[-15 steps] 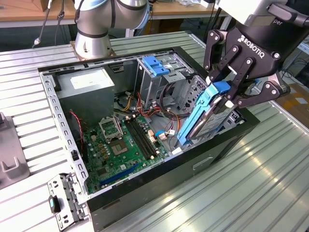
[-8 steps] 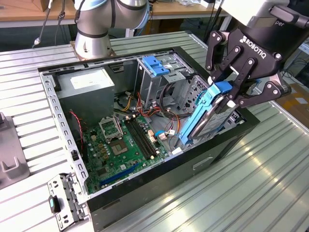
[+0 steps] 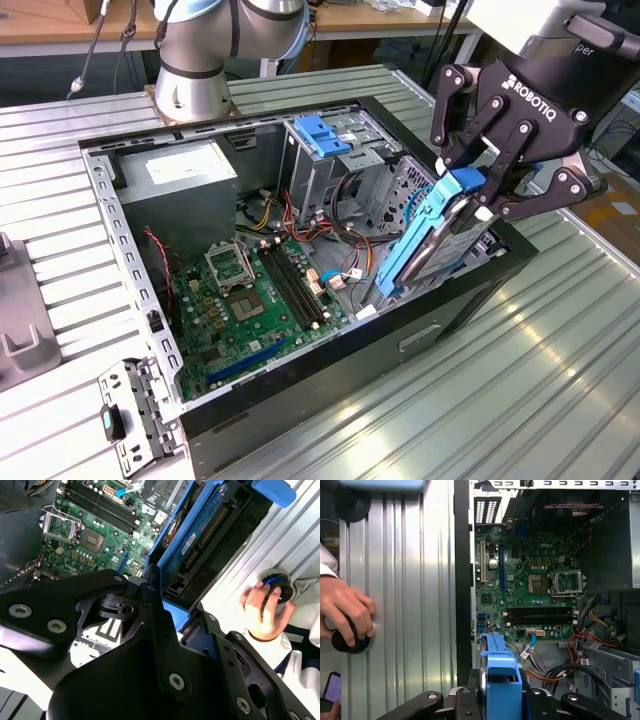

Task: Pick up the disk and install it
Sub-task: 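Insert the disk into the insertion slot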

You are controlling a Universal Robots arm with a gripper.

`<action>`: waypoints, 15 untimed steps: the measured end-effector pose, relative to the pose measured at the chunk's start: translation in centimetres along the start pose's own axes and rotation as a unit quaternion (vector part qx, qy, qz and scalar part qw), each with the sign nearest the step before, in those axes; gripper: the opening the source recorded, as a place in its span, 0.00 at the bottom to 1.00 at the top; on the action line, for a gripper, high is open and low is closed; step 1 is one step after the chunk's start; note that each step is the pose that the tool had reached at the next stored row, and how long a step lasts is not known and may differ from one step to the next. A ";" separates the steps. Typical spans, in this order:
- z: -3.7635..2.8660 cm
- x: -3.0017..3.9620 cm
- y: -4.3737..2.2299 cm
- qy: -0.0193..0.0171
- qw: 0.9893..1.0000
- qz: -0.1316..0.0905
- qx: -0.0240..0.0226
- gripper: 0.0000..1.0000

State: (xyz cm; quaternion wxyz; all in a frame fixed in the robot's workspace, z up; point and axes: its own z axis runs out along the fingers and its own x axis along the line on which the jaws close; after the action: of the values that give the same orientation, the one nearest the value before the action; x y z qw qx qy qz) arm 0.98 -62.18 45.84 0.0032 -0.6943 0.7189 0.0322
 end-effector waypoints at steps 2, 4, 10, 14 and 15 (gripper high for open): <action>0.00 -0.01 -0.26 0.000 1.000 0.000 0.000 0.37; 0.01 -0.01 -0.43 0.000 1.000 0.000 0.000 0.37; -0.04 -0.46 -1.81 0.000 1.000 0.000 0.000 0.37; -0.04 -0.79 -2.25 0.000 1.000 0.000 0.000 0.37; -0.03 -0.91 -2.45 0.001 1.000 0.000 0.000 0.37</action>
State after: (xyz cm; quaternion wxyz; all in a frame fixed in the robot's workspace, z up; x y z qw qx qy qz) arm 3.45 -61.36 45.82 0.0023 -0.6943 0.7190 0.0313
